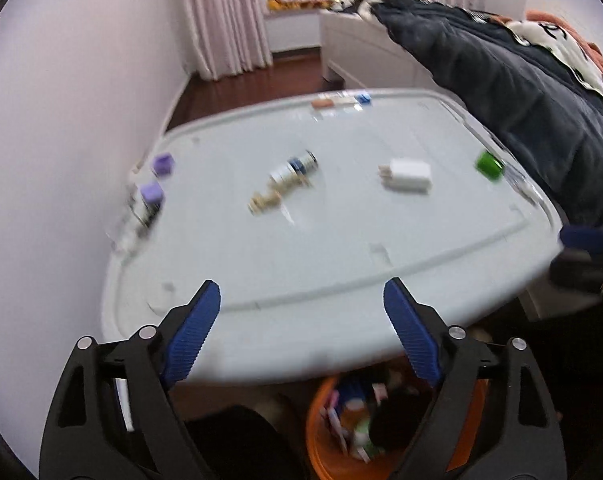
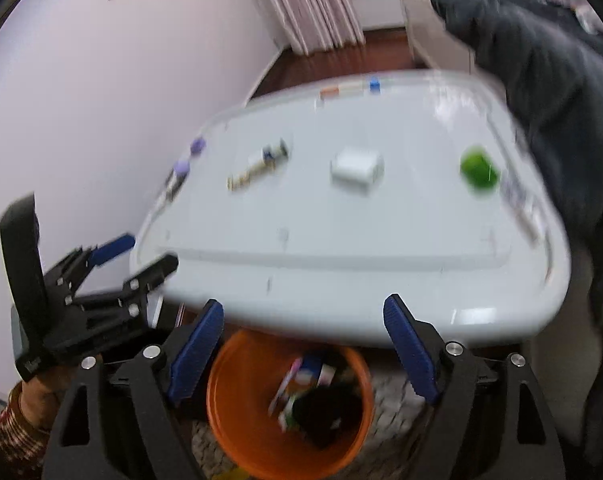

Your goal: Collect trash

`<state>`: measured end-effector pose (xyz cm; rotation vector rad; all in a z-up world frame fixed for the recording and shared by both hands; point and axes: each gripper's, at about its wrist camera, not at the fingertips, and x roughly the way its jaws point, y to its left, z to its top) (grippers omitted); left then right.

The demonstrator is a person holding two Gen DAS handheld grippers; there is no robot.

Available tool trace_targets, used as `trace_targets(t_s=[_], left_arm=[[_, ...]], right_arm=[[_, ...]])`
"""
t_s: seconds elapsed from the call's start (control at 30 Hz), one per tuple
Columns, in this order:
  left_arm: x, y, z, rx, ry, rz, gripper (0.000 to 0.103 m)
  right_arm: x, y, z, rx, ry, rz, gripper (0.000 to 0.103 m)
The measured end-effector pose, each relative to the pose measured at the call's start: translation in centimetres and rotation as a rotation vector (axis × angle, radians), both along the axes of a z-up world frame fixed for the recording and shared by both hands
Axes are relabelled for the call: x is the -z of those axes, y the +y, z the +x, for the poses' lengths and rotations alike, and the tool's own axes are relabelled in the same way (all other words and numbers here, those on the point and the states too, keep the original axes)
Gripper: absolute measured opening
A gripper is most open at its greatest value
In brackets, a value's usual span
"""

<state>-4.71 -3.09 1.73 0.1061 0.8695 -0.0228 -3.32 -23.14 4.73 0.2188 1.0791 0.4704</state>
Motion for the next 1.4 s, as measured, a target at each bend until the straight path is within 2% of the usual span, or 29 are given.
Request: trace_targets(t_s=[0.17,0.3,0.43,0.57,0.73,0.93,1.1,1.4], left_arm=[[-2.1,0.1,3.0,-0.054,-0.081,0.049,0.090],[-3.6,0.5,5.8,-0.088,-0.112,0.018,0.090],[-4.7,0.5,8.6,-0.105,-0.139,0.001,0.092],[-5.3,0.3,11.1,-0.132,-0.179,0.038,0.092],[-5.4,0.3,13.4,-0.180,-0.230,0.079,0.092],[-4.6,0.6,14.1,-0.175,-0.244,0.052,0.092],[-3.7,0.6,14.5,-0.162,-0.219,0.039,0.092],[-3.5,1.2,14.5,-0.166,-0.217,0.015,0.092]], right_arm=[[-3.9,0.5,4.6,0.020,-0.116,0.027,0.085],[-6.3,1.4,8.1,0.044,-0.222,0.003,0.092],[-6.6,2.2,11.0,0.072,-0.281,-0.037,0.093],[-4.6,2.0,12.4,0.108,-0.274,-0.051,0.093],[-1.5,2.1,13.7,0.103,-0.189,-0.064,0.093],[-1.1,2.0,13.3,0.101,-0.195,-0.094,0.093],[-0.7,2.5,13.1,0.084,-0.182,-0.097,0.094],[-0.2,4.3,12.3,0.034,-0.191,-0.143,0.094]])
